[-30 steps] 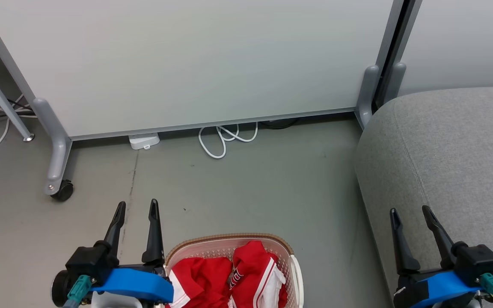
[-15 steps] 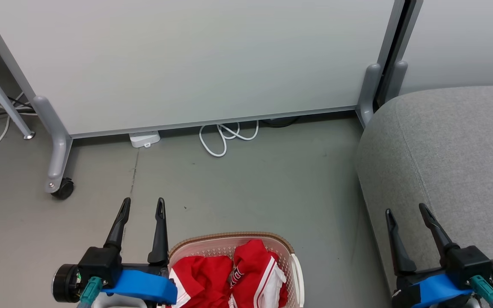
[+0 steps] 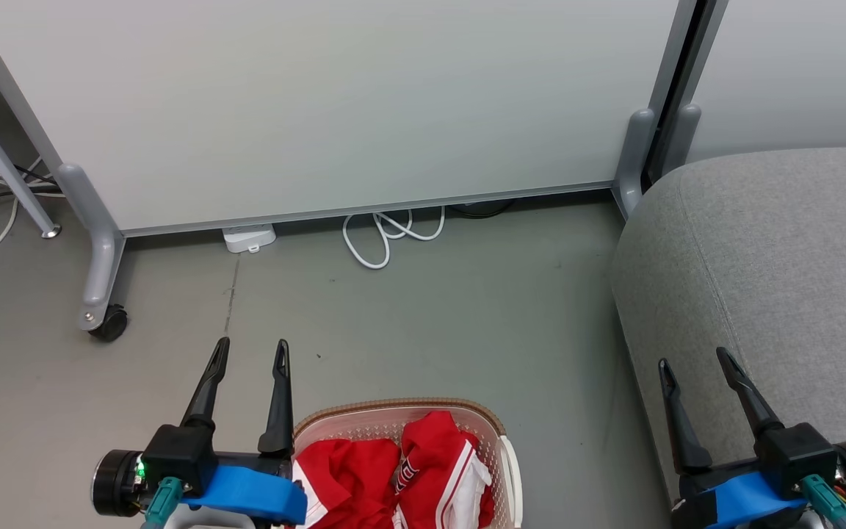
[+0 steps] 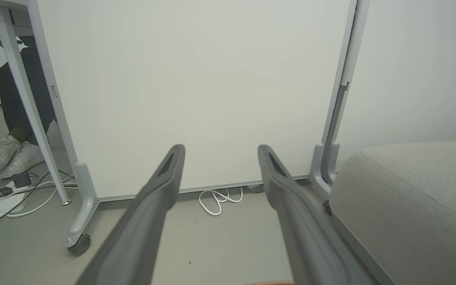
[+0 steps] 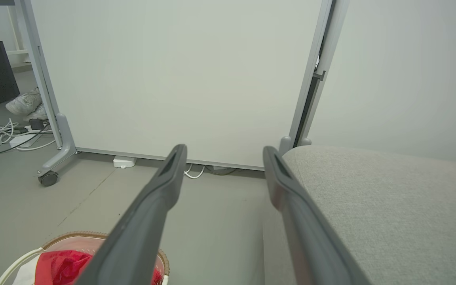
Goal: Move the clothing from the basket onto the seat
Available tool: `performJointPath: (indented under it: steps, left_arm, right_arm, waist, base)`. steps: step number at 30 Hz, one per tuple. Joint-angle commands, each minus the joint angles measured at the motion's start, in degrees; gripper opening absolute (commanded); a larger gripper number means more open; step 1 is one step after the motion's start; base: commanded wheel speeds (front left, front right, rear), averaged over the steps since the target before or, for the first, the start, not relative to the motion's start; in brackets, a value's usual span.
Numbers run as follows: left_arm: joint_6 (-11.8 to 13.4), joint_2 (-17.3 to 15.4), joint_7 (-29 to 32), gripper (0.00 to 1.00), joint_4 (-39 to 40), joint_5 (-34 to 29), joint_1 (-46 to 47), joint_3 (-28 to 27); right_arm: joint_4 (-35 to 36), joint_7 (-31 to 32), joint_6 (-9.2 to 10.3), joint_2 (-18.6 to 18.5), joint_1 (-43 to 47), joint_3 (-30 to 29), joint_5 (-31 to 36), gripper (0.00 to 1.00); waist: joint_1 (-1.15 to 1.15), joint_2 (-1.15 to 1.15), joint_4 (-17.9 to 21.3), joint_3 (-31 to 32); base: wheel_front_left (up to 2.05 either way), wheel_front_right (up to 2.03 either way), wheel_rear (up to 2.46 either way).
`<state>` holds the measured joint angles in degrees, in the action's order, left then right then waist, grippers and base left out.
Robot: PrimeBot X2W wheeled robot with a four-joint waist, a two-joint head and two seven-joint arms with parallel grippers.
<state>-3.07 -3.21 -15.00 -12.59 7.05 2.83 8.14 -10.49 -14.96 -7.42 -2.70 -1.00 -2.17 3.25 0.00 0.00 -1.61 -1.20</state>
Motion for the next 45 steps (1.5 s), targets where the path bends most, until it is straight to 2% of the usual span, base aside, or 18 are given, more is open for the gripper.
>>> performJointPath:
  steps: [1, 11, 18, 25, 37, 45]
  left_arm:
    - [-0.19, 0.06, -0.28, 1.00, 0.09, 0.07, 0.92, -0.22]
    - [-0.40, 0.20, -0.28, 1.00, -0.25, 0.16, 0.89, -0.53]
    - [-0.47, 0.23, -0.26, 1.00, -1.92, 0.43, 1.39, -0.94]
    - [-0.70, -0.35, -0.23, 1.00, -6.50, -1.00, 2.71, -0.86]
    - [-2.58, -2.57, -0.23, 1.00, -22.04, -2.76, 11.72, 1.79]
    - [-1.51, -4.20, -0.23, 1.00, -31.46, -3.60, 18.55, 1.91]
  right_arm:
    - [0.05, -0.29, -0.13, -0.34, -0.19, 0.07, -0.20, 1.00]
    - [0.19, -0.31, -0.13, -0.33, -0.83, 0.31, -0.65, 1.00]
    - [1.30, -0.28, -0.12, -0.32, -1.91, 1.31, -0.66, 1.00]
    - [2.88, -0.28, -0.08, -0.30, -4.26, 2.40, -1.28, 1.00]
    - [5.61, -0.29, -0.08, -0.25, -9.64, 4.29, -3.65, 1.00]
    - [8.11, -0.28, -0.08, -0.22, -11.86, 5.33, -5.57, 1.00]
  waist:
    - [0.00, 0.00, 0.02, 0.00]
    - [0.00, 0.00, 0.28, -0.89]
    - [0.00, 0.00, 2.02, -4.54]
    - [0.00, 0.00, 5.83, -11.43]
    - [0.00, 0.00, 12.29, -26.69]
    - [0.00, 0.00, 15.78, -35.24]
  base:
    - [0.00, 0.00, 0.00]
    - [0.00, 0.00, 0.00]
    - [0.00, 0.00, 0.00]
    - [0.00, 0.00, 0.00]
    - [0.00, 0.00, 0.00]
    - [0.00, 0.00, 0.00]
